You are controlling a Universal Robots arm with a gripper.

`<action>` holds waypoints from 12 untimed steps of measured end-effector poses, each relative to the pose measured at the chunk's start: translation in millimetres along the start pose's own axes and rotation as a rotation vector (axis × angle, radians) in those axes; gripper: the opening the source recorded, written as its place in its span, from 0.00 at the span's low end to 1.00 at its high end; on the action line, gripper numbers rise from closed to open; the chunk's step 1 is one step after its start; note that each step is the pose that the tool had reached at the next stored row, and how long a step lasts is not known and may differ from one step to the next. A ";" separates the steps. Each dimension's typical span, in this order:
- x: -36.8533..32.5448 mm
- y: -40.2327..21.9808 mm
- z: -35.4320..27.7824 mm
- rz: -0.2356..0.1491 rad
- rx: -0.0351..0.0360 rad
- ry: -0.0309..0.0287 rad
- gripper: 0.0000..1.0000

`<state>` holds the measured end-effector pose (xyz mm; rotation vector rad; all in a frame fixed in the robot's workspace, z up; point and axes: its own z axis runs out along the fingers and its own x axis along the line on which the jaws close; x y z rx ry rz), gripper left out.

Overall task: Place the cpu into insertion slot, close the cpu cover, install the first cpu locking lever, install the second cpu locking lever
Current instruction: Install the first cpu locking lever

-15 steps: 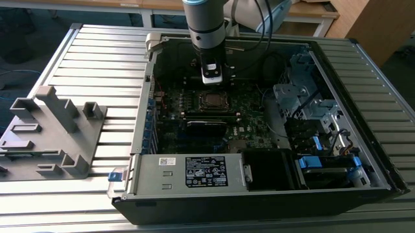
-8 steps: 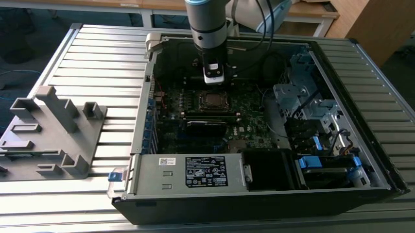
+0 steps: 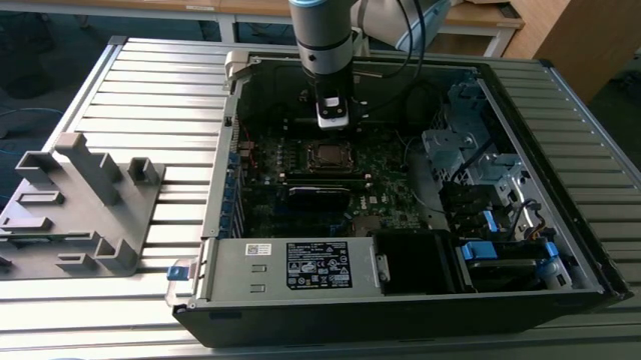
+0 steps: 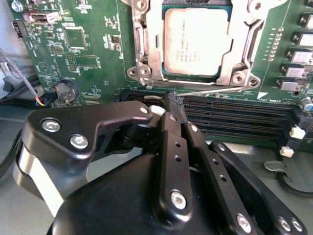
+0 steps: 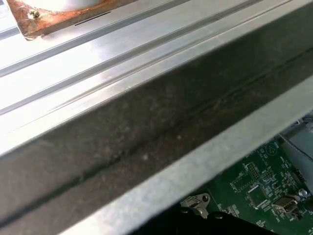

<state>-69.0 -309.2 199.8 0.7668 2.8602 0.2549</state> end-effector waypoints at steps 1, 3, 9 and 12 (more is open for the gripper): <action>-0.2 0.1 0.1 -0.001 0.0027 -0.0013 0.11; -0.5 0.2 0.6 -0.002 0.0078 -0.0041 0.11; -0.7 0.3 1.1 -0.005 0.0168 -0.0092 0.11; -1.1 0.4 1.9 -0.006 0.0232 -0.0126 0.11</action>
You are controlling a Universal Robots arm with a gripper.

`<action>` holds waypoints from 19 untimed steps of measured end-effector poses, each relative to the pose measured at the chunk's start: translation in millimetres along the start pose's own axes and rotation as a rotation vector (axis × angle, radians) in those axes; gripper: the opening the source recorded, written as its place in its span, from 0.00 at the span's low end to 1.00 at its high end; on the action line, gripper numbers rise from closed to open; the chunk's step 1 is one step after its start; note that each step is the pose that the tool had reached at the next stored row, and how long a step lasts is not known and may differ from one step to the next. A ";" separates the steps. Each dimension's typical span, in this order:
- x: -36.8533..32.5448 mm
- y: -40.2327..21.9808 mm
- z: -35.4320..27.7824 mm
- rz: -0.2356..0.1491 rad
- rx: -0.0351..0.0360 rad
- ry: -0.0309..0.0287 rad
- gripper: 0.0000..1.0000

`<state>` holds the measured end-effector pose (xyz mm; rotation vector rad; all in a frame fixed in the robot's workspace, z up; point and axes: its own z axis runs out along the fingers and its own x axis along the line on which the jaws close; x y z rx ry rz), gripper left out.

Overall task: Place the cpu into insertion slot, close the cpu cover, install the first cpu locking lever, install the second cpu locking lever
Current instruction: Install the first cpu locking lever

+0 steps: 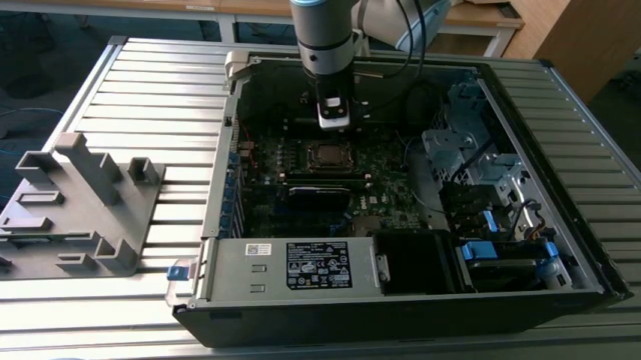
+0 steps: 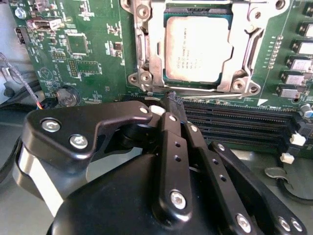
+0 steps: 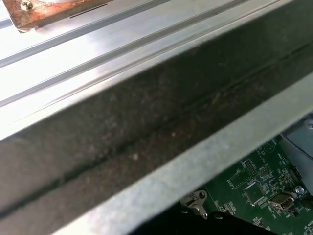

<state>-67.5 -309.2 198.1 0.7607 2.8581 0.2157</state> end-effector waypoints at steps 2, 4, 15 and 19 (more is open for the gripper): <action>-0.4 0.2 0.7 -0.001 0.0038 -0.0022 0.11; -0.9 0.4 1.3 -0.002 0.0073 -0.0043 0.11; -1.3 0.2 5.2 -0.006 0.0263 -0.0146 0.11; -1.3 0.2 6.5 -0.007 0.0276 -0.0150 0.11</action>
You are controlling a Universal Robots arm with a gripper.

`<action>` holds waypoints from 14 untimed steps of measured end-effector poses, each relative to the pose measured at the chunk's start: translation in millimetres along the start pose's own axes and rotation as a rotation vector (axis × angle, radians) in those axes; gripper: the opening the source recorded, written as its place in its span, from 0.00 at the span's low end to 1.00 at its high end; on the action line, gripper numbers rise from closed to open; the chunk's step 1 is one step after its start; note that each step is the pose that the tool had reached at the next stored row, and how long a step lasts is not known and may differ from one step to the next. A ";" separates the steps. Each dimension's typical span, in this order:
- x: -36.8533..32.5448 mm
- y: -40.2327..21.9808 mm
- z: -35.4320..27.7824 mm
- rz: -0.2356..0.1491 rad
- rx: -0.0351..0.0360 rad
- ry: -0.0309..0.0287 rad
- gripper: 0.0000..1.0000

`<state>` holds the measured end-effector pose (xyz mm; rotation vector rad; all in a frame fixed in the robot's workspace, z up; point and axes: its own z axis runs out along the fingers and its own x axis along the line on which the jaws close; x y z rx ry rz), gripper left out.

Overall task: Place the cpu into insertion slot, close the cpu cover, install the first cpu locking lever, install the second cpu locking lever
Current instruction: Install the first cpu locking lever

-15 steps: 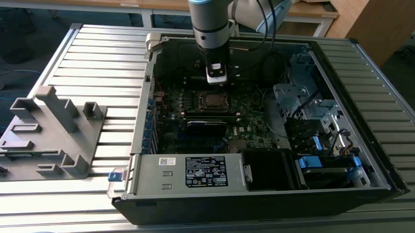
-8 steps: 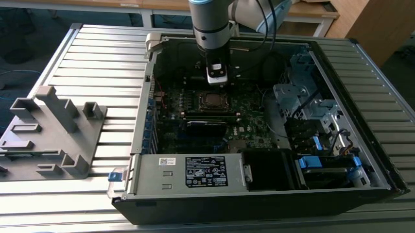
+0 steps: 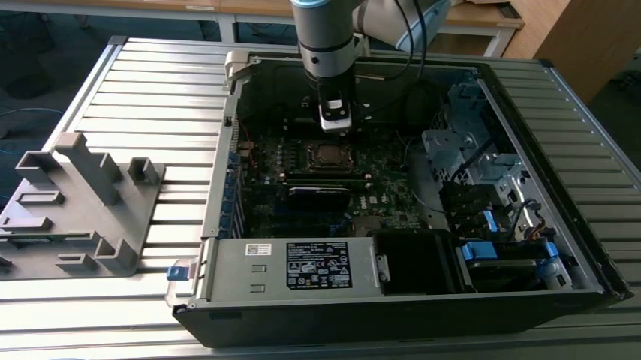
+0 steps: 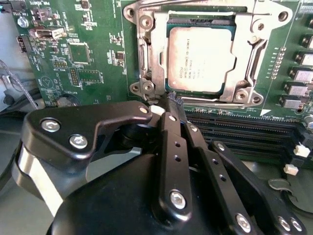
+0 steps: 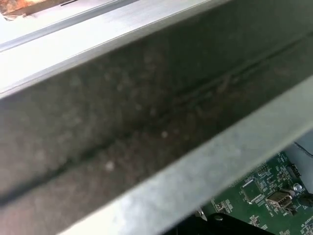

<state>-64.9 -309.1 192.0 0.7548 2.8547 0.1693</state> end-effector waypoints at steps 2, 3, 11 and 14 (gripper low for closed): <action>-0.4 0.6 0.2 0.000 0.0004 0.0000 0.11; -0.7 1.0 0.3 0.000 0.0002 -0.0001 0.11; -2.0 2.8 -7.1 0.000 0.0006 0.0021 0.11; -2.8 3.6 -12.9 0.000 0.0012 0.0026 0.11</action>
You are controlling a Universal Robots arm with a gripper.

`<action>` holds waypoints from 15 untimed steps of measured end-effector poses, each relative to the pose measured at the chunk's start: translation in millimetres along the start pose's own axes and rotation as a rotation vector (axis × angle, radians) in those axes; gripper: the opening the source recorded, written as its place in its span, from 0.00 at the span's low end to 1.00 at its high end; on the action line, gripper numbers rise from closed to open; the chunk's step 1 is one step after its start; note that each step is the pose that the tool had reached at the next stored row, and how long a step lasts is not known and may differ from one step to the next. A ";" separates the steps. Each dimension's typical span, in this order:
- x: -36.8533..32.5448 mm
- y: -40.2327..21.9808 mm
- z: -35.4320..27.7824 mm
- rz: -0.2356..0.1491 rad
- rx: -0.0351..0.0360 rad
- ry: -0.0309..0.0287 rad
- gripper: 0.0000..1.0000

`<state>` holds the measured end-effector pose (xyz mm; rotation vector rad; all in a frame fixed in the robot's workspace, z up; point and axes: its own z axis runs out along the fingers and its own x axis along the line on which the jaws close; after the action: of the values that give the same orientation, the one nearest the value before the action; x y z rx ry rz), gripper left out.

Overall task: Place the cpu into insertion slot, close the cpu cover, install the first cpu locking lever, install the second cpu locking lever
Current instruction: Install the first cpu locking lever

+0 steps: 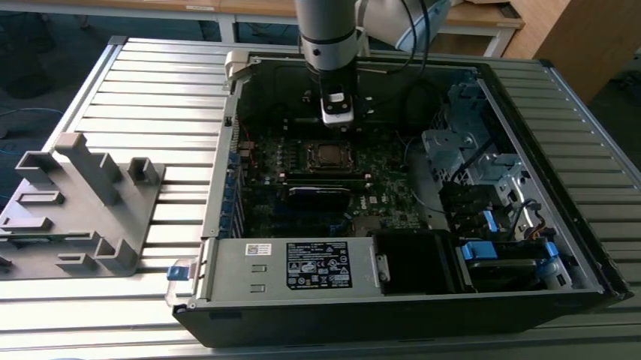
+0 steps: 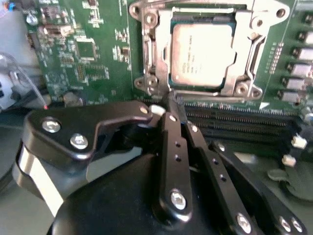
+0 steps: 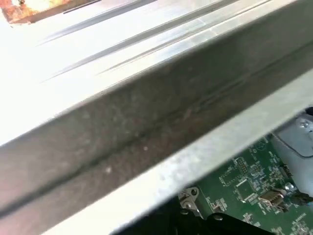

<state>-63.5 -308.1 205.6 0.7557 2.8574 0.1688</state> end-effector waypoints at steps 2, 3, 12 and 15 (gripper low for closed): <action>-0.4 0.5 -3.0 0.000 0.0001 0.0002 0.11; -0.6 0.6 -3.8 0.000 0.0002 0.0003 0.11; -0.5 0.6 -3.6 -0.002 0.0254 0.0112 0.11; -0.5 0.5 -3.0 -0.005 0.0586 0.0258 0.11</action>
<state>-63.5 -308.1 208.7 0.7626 2.8999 0.0952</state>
